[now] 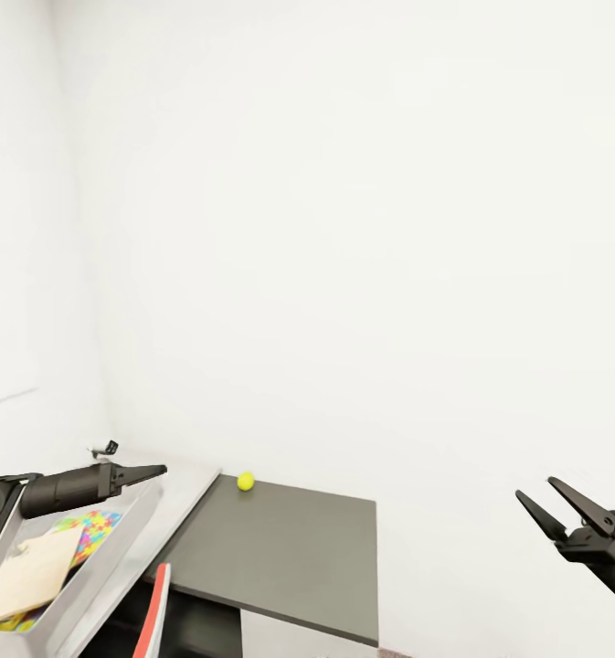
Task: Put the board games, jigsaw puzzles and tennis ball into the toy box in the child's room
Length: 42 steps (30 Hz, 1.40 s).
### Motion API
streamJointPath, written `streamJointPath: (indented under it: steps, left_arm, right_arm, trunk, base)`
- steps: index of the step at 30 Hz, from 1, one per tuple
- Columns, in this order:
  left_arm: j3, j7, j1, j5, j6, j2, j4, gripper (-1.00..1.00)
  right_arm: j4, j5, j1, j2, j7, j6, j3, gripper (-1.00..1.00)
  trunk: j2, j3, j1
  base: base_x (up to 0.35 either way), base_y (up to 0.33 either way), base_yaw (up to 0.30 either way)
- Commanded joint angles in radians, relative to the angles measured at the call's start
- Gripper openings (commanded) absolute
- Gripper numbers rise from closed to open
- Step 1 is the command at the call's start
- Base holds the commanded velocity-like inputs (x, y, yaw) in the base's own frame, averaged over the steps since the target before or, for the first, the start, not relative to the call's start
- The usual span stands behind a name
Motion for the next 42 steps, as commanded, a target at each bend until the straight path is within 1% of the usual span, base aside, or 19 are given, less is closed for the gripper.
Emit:
streamJointPath:
  steps: [1,10,20,33,40,42]
  left_arm:
    - [0.000,-0.004,0.000,-0.001,0.011,0.000,0.000,1.00]
    - [0.000,-0.004,0.000,-0.001,0.011,0.000,0.000,1.00]
    - [0.000,-0.004,0.000,-0.001,0.011,-0.001,0.000,1.00]
    - [0.002,-0.004,0.000,-0.007,0.012,0.001,0.000,1.00]
    - [0.002,-0.004,0.000,-0.010,0.013,0.000,0.001,1.00]
    - [0.002,-0.004,0.000,-0.011,0.014,-0.001,0.001,1.00]
  right_arm:
    - [0.000,-0.002,0.000,0.000,0.001,0.004,0.000,1.00]
    - [0.017,-0.001,0.000,0.000,0.000,0.006,-0.001,1.00]
    - [0.021,0.000,0.000,0.000,0.000,0.006,-0.001,1.00]
    - [0.029,0.000,0.000,0.000,-0.003,0.008,-0.001,1.00]
    - [0.060,0.000,0.000,-0.002,-0.006,0.008,0.001,1.00]
    - [0.070,0.000,0.000,-0.002,-0.018,0.008,0.003,1.00]
  trunk:
    - [-0.001,-0.001,0.000]
    - [-0.001,-0.011,0.000]
    - [-0.001,-0.022,0.000]
    - [-0.001,-0.037,0.000]
    - [-0.001,-0.047,0.000]
    - [-0.001,-0.049,0.000]
  base:
    - [0.000,-0.104,-0.209]
    - [0.023,-0.021,-0.210]
    - [0.197,-0.001,-0.210]
    - [0.022,0.000,-0.207]
    - [0.225,0.000,-0.176]
    - [0.213,0.000,-0.164]
